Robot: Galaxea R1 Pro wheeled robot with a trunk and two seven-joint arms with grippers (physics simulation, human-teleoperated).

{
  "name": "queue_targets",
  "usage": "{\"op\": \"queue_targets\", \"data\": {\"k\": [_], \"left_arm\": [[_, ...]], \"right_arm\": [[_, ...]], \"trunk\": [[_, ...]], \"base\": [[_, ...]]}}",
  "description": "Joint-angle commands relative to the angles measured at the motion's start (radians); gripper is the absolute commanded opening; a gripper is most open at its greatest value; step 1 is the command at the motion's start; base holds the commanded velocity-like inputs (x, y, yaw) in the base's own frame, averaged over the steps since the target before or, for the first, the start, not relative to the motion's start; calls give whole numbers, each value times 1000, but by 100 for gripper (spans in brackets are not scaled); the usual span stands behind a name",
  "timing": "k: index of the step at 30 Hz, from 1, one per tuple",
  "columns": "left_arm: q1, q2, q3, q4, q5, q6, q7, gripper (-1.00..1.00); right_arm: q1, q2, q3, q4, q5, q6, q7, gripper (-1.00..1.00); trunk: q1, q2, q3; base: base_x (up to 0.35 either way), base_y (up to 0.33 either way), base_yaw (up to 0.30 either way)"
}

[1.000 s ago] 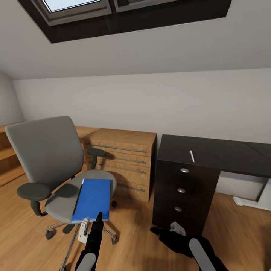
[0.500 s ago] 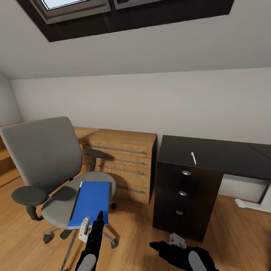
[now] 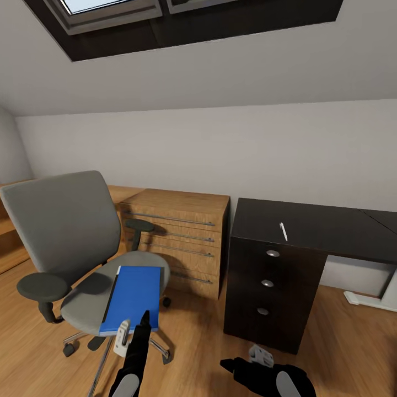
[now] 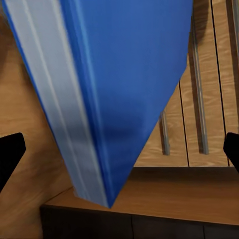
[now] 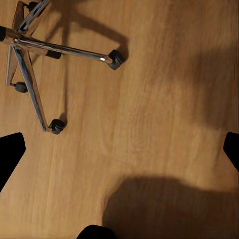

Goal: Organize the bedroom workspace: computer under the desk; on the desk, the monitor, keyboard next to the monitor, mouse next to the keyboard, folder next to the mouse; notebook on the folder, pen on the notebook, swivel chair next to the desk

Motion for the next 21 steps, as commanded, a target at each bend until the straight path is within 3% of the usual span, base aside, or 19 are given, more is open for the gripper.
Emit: {"op": "queue_targets", "data": {"k": [1,9,21], "left_arm": [[0,1,-3,2,7,-6,2,100],[-6,18,-2,29,20,35,-5,100],[-27,40,-1,103,40,86,-90,100]], "right_arm": [[0,-1,2,-1,3,3,-4,100],[1,-1,2,-2,32,5,-4,100],[1,-1,2,-2,39,7,-4,100]], "trunk": [[0,0,-1],[0,0,-1],[0,0,-1]], "base": [[0,0,0],[0,0,0],[0,0,0]]}}
